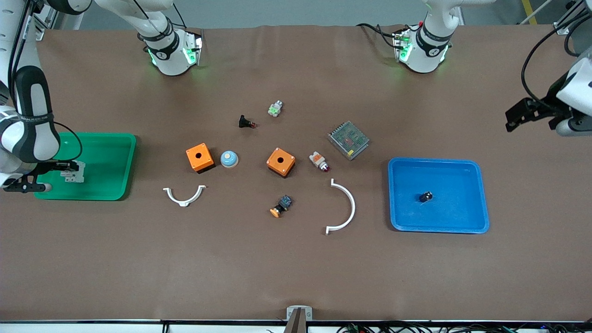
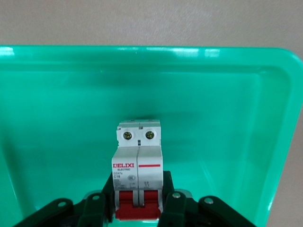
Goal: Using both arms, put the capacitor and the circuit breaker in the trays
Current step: 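Lower the breaker into the green tray and open the right gripper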
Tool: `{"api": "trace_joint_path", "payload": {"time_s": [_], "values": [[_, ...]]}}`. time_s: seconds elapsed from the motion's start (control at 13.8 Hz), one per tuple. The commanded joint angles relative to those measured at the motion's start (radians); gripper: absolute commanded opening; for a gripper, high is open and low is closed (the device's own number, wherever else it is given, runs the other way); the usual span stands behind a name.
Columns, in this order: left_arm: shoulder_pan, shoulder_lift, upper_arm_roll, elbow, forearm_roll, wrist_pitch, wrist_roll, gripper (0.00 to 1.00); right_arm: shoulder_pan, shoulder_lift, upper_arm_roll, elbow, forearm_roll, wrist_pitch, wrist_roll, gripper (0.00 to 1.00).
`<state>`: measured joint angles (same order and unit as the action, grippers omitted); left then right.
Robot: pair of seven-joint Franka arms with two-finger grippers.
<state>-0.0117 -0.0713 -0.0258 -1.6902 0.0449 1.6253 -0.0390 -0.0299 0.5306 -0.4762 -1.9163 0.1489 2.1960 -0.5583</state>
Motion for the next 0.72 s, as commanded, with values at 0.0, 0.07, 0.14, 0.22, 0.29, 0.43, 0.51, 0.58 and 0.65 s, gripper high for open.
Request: {"api": "trace_joint_path", "payload": {"time_s": [0.0,0.07,0.14,0.22,0.29,0.43,0.51,0.58,0.65], "values": [[0.018,-0.007,-0.028,0.032,-0.020,-0.071,0.022,1.00,0.013,-0.032,0.002,-0.046,0.017,0.008,0.001,0.14],[0.024,-0.005,-0.045,0.040,-0.020,-0.077,0.022,1.00,0.018,-0.034,0.002,-0.056,0.038,0.010,0.003,0.14],[0.067,-0.007,-0.084,0.041,-0.020,-0.079,0.022,1.00,0.019,-0.034,0.002,-0.064,0.056,0.011,0.003,0.14],[0.096,-0.018,-0.132,0.041,-0.020,-0.079,0.016,1.00,0.024,-0.035,0.002,-0.072,0.063,0.019,0.003,0.14],[0.098,-0.050,-0.138,0.041,-0.020,-0.076,0.004,1.00,0.024,-0.037,0.002,-0.088,0.063,0.046,0.003,0.15],[0.093,-0.050,-0.148,0.043,-0.017,-0.068,0.002,1.00,0.024,-0.037,0.002,-0.102,0.063,0.082,0.003,0.27],[0.092,-0.050,-0.148,0.044,-0.019,-0.070,0.004,1.00,0.024,-0.040,0.002,-0.099,0.063,0.076,0.001,0.75],[0.091,-0.050,-0.148,0.047,-0.019,-0.071,0.013,1.00,0.024,-0.053,0.001,-0.096,0.063,0.070,0.000,1.00],[0.093,-0.050,-0.148,0.049,-0.019,-0.071,0.019,1.00,0.024,-0.093,0.001,-0.096,0.063,0.056,-0.002,1.00]]}}
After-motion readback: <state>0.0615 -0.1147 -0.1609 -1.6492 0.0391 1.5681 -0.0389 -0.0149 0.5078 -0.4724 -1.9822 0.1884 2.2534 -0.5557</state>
